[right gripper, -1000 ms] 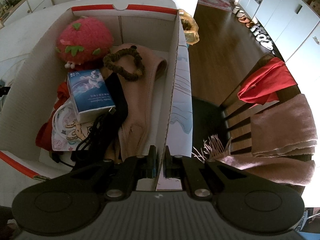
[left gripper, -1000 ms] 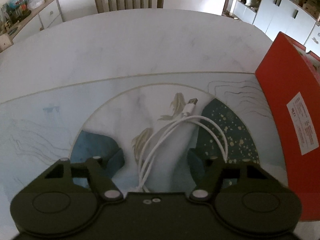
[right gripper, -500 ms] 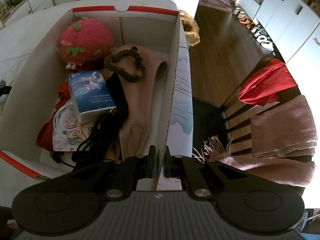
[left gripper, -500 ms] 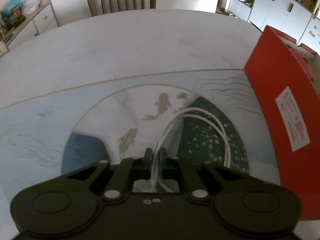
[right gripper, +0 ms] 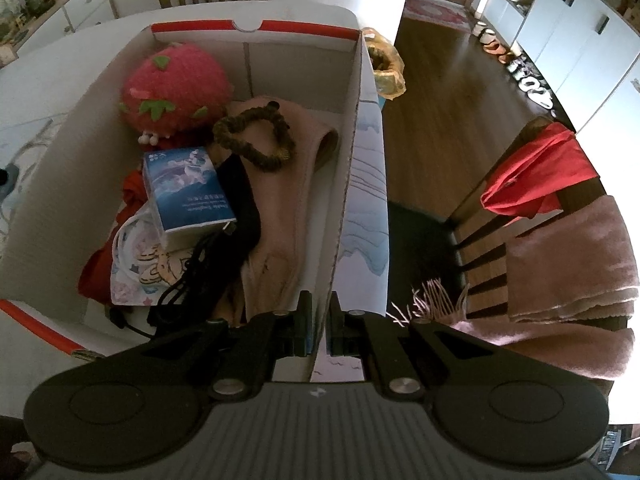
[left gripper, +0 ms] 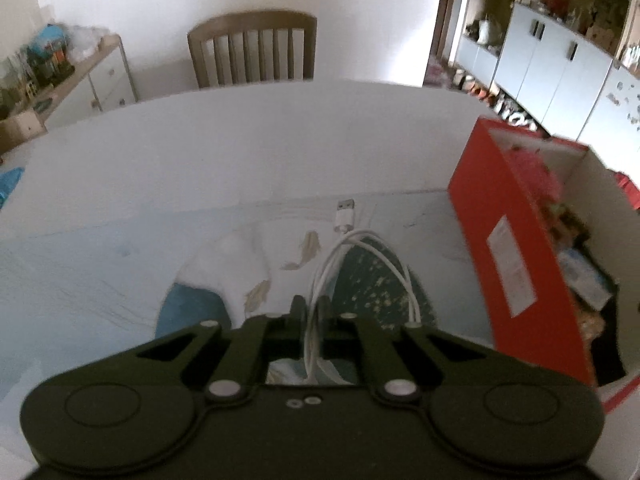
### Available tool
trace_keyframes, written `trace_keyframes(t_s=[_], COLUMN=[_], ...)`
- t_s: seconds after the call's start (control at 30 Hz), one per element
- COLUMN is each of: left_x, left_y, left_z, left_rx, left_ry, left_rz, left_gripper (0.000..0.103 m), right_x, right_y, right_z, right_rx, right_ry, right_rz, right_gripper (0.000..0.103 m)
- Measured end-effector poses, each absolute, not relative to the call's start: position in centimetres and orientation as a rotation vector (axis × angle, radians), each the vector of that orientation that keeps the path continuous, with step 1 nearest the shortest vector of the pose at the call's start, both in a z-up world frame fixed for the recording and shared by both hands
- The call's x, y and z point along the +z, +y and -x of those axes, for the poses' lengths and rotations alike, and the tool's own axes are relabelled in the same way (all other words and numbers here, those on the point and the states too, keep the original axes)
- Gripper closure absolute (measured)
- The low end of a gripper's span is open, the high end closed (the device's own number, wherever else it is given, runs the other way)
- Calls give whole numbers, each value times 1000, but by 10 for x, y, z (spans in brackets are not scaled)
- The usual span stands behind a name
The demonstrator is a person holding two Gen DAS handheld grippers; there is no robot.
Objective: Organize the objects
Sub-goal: 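Close the left gripper on the white cable and lift it, then carry the white cable into the box and lower it onto the medicine box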
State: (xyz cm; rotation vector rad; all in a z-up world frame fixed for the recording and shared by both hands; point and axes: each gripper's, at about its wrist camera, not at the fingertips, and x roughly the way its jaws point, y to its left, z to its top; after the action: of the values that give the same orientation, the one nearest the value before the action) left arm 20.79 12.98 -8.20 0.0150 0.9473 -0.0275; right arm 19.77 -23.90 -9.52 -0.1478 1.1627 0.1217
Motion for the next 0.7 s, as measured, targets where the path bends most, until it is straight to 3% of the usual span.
trace_keyframes(t_s=[0.47,0.7], left_x=[4,8], left_y=[87,29], left_z=[-180,-187], left_rx=[-188,-340], left_ry=[798,800], left_rz=[-1,-37], left_gripper=[100,100], right_x=[-95,-96], right_y=[-240,-241], right_z=[-195,-194], right_rx=[147,154], right_ry=[1149,1143], right_rz=[166,166], right_gripper=[97,97])
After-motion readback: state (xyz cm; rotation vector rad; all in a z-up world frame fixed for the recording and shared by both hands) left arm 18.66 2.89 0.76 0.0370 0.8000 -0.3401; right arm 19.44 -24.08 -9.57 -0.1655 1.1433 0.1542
